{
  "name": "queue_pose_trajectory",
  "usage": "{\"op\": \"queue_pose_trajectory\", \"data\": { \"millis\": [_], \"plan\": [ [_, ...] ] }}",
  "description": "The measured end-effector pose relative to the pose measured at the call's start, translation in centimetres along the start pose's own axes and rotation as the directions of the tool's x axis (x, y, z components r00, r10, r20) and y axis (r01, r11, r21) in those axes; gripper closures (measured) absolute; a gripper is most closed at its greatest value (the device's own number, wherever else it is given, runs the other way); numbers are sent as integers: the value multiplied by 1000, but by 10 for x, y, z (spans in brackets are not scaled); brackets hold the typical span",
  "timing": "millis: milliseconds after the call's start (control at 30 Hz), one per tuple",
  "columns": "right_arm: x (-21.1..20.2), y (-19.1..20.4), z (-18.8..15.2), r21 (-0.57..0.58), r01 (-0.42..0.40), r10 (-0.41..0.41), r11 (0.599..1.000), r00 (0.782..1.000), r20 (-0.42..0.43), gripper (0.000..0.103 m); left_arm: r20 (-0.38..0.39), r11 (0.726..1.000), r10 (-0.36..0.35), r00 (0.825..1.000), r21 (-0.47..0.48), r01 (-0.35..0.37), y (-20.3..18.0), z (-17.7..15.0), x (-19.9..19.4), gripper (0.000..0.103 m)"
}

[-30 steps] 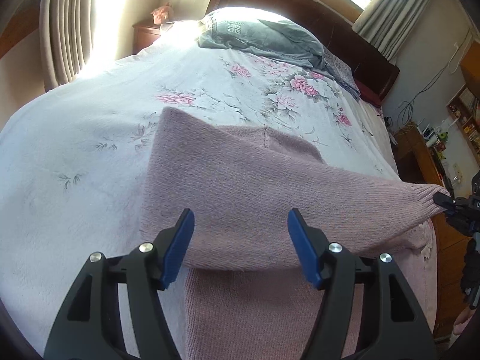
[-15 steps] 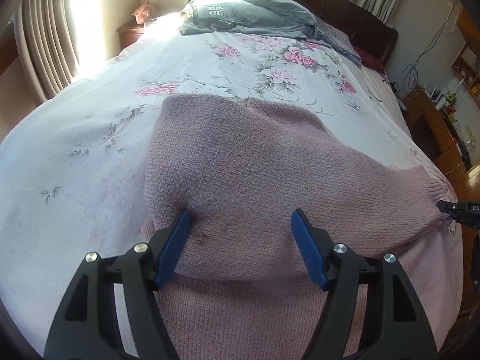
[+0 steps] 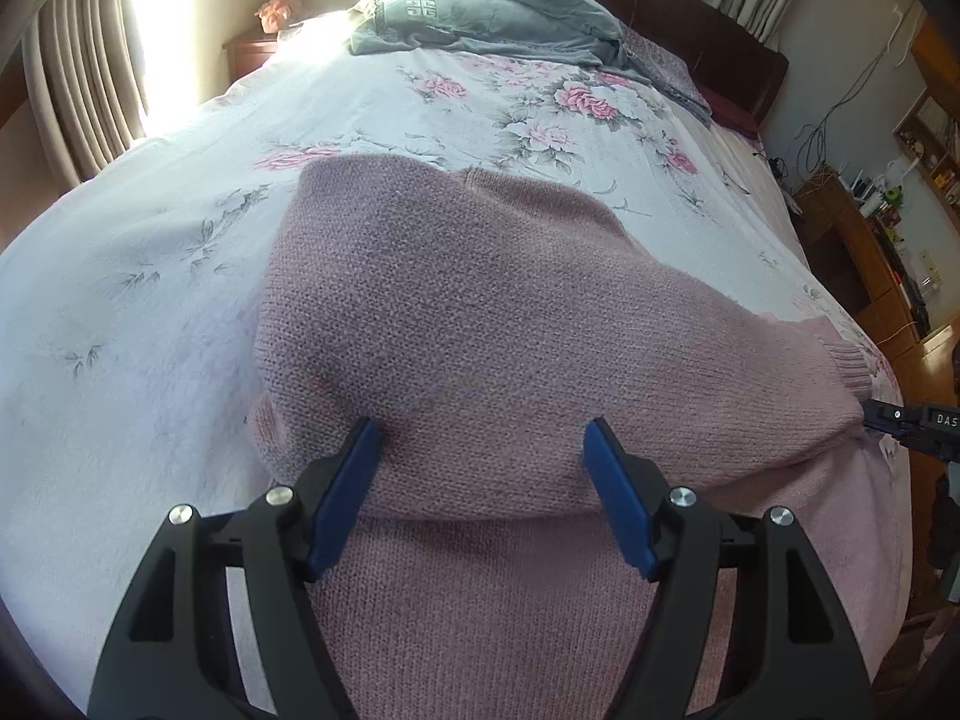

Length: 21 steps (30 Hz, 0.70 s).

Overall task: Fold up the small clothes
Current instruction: 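Grasp the first sleeve cuff with the right tool and straighten it, then move the right tool to the ribbed hem and grasp it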

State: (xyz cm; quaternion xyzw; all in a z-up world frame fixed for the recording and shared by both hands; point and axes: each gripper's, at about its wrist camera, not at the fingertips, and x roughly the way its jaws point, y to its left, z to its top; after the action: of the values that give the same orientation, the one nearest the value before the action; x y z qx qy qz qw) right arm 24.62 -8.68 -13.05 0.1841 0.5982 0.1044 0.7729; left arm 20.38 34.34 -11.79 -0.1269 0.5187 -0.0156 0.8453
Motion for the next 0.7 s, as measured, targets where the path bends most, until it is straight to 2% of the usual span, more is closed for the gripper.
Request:
{"op": "queue_pose_trajectory", "data": {
  "millis": [133, 167, 200, 300, 400, 567, 700],
  "plan": [
    [-16, -4, -5, 14, -56, 55, 998, 998, 36, 77, 10, 1000, -5, 1000, 8, 5, -3, -1, -13, 33],
    [-26, -2, -9, 5, -53, 53, 999, 997, 53, 72, 14, 1000, -18, 1000, 1, 18, -3, -2, -20, 33],
    [-38, 0, -14, -10, -45, 45, 999, 996, 73, 67, 16, 999, -33, 999, -6, 33, -2, -4, -29, 33],
    [-74, 3, -44, -48, -46, 51, 998, 991, 122, 63, 30, 999, -30, 999, 11, 30, 4, -22, -60, 33],
    [-102, 1, -93, -88, -47, 59, 995, 989, 134, 62, 39, 1000, -13, 999, 29, 11, 17, -55, -94, 31],
    [-121, 6, -196, -179, 70, -54, 981, 995, 89, 61, -11, 999, 43, 999, -10, -43, 41, -123, -133, 31],
    [-123, 11, -260, -158, 92, -87, 983, 996, 37, 61, -53, 995, 77, 996, -59, -81, 52, -169, -153, 31]
  ]
}}
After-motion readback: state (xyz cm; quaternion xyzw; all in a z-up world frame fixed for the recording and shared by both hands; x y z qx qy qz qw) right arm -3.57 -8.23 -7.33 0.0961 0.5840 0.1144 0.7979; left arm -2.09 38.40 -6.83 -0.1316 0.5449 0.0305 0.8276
